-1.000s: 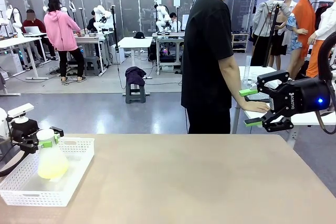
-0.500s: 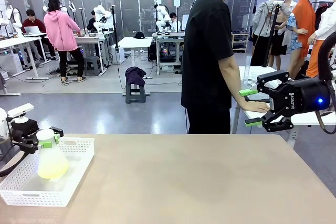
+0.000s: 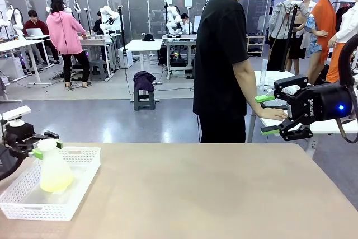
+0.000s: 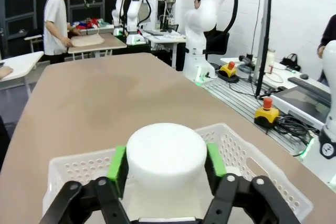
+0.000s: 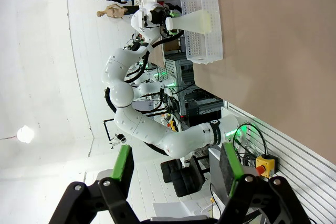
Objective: Prepare the solutions needed for the experiment.
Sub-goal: When the human places the Big flask in the center of the table, pick up the Big flask and place it in the left Organizing basket.
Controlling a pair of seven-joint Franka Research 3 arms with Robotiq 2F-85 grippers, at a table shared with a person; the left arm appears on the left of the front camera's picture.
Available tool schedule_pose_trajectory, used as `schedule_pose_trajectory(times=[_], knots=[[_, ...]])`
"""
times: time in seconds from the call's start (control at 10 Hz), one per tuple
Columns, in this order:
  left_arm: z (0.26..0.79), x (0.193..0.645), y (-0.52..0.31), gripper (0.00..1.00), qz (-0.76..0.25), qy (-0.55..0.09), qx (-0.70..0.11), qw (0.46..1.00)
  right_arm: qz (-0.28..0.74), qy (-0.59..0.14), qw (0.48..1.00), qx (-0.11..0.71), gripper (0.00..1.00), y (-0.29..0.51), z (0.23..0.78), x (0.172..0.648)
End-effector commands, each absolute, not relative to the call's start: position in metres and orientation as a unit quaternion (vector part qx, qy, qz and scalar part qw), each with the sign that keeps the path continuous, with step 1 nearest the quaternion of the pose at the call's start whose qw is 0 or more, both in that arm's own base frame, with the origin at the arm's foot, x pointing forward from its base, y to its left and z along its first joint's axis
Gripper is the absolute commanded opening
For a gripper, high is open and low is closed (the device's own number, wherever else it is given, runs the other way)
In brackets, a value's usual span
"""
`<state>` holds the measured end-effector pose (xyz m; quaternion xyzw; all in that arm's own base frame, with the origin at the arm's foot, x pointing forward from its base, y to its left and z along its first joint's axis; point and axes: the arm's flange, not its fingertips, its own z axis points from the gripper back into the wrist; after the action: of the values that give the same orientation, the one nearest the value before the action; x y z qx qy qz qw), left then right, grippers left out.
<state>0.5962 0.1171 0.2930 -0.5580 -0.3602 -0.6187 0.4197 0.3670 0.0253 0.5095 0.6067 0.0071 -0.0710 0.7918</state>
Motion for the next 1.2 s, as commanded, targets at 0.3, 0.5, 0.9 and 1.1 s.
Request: schedule_pose_trajectory(times=[0.3, 0.5, 0.9, 1.1], knots=[[0.328, 0.599, 0.169, 1.0, -0.617, -0.383, -0.541, 0.424, -0.07, 0.005, 0.788, 0.611, 0.83, 0.025, 0.512, 0.367], [0.355, 0.591, 0.191, 1.0, -0.588, -0.408, -0.542, 0.441, -0.07, 0.005, 0.788, 0.611, 0.83, 0.025, 0.512, 0.367], [0.426, 0.533, 0.172, 1.0, -0.43, -0.295, -0.616, 0.591, -0.07, 0.005, 0.788, 0.611, 0.83, 0.025, 0.512, 0.367], [0.449, 0.525, 0.163, 1.0, -0.292, -0.213, -0.692, 0.625, -0.07, 0.005, 0.788, 0.611, 0.83, 0.025, 0.512, 0.367]])
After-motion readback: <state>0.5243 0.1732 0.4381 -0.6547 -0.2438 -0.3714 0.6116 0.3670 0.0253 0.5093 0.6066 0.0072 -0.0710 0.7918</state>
